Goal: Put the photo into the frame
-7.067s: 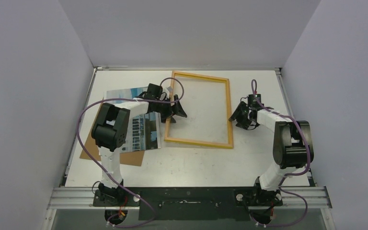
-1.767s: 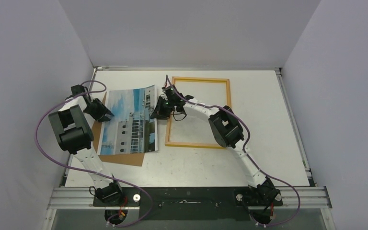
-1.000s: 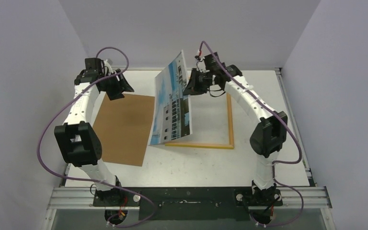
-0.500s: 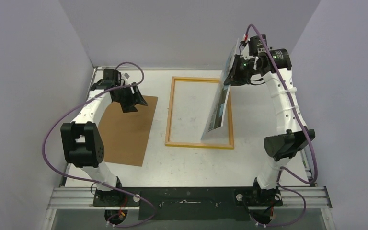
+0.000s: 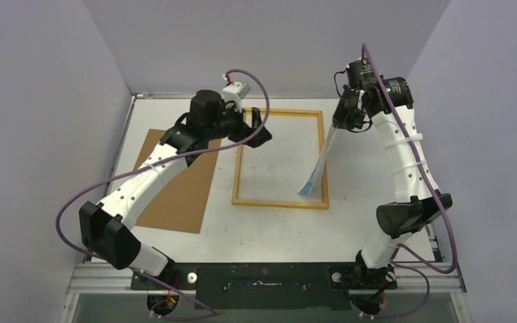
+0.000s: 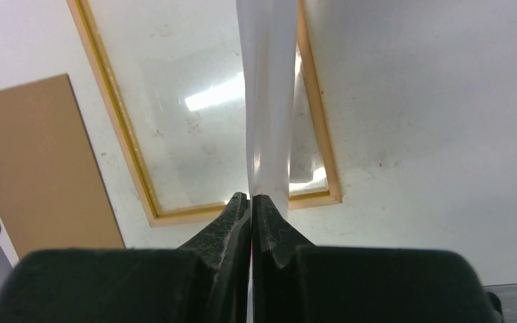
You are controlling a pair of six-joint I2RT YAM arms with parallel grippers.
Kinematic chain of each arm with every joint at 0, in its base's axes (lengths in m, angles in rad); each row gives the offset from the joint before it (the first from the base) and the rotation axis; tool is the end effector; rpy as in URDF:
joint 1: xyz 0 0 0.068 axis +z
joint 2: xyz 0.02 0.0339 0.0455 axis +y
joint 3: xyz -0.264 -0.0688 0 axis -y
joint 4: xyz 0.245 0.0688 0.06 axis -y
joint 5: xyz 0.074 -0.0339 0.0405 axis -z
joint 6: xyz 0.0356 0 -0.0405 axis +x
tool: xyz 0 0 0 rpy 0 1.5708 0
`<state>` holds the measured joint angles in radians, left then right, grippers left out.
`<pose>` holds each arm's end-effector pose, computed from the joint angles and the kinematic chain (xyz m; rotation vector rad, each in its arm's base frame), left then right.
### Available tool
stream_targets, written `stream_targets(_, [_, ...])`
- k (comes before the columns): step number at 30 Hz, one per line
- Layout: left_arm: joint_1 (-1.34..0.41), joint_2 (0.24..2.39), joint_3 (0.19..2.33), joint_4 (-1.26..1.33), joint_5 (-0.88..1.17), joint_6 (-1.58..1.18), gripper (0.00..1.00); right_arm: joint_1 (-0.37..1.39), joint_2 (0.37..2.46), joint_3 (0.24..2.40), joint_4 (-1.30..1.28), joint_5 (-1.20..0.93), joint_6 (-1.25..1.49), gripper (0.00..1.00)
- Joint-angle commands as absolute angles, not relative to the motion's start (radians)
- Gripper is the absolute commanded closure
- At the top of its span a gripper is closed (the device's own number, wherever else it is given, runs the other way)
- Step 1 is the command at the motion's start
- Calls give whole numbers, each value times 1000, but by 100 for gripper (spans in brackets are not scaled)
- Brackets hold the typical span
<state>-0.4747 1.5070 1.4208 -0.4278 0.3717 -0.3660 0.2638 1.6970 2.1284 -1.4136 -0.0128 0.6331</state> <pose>0.3016 -0.1695 0.3630 0.3541 2.1439 -0.8853 0.3006 0.0817 0.4412 0.4713 2.5507 0.3558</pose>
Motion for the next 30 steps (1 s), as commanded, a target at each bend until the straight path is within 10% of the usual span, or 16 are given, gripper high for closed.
stream_targets(1, [-673, 1444, 1500, -140, 188, -141, 3, 304, 1670, 2151, -1330, 166, 800, 100])
stream_targets(13, [-959, 1563, 1561, -72, -158, 88, 7, 350, 1608, 2073, -1272, 261, 951, 100])
stream_targets(26, [-957, 1630, 1594, -83, 36, -73, 10, 336, 1594, 2016, -1222, 204, 978, 100])
stream_targets(30, [-953, 1682, 1636, -149, 32, -84, 26, 332, 1589, 2010, -1214, 183, 977, 100])
